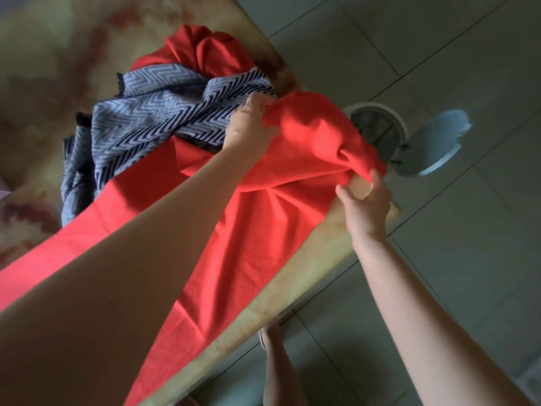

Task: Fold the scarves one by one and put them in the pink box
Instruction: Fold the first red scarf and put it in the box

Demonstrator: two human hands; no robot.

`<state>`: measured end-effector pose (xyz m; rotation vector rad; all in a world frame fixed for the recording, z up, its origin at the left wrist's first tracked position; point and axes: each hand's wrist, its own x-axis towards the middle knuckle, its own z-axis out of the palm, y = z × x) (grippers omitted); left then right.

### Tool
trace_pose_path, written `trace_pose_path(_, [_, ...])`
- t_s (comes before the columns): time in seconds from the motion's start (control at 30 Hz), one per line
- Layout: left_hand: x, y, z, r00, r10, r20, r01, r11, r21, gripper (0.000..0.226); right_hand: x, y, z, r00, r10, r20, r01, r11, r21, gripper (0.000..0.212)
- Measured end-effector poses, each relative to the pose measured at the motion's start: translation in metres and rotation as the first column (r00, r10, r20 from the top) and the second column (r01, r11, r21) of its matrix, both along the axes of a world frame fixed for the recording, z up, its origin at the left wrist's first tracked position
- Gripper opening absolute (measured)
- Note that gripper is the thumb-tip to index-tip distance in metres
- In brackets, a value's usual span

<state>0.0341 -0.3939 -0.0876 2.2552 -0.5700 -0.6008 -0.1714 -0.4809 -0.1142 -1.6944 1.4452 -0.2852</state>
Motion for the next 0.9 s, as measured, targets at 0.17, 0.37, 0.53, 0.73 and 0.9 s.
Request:
trace_pose_path(0.17, [0.015, 0.045, -0.015, 0.985, -0.171, 0.034, 0.145, 0.910, 0.389, 0.051, -0.023, 0.066, -0.018, 0.987, -0.162, 0.002, 0.158, 0.966, 0.203, 0.054])
trace_pose_path(0.37, [0.022, 0.064, -0.011, 0.983, -0.182, 0.013, 0.168, 0.931, 0.324, 0.037, -0.003, 0.088, -0.007, 0.950, -0.255, 0.178, 0.213, 0.951, 0.225, 0.020])
trace_pose_path(0.53, [0.019, 0.035, 0.011, 0.995, -0.065, 0.069, 0.061, 0.996, 0.060, 0.024, -0.042, 0.087, 0.015, 0.824, -0.520, 0.224, 0.446, 0.840, 0.310, 0.013])
trace_pose_path(0.73, [0.014, -0.022, 0.024, 0.992, -0.072, 0.101, 0.083, 0.990, -0.112, 0.024, -0.093, 0.091, 0.013, 0.841, -0.532, 0.103, 0.434, 0.775, 0.460, 0.009])
trace_pose_path(0.9, [0.010, -0.034, 0.004, 0.976, -0.210, 0.063, 0.200, 0.970, 0.134, 0.047, -0.083, 0.085, 0.007, 0.866, -0.484, 0.128, 0.370, 0.791, 0.488, 0.029])
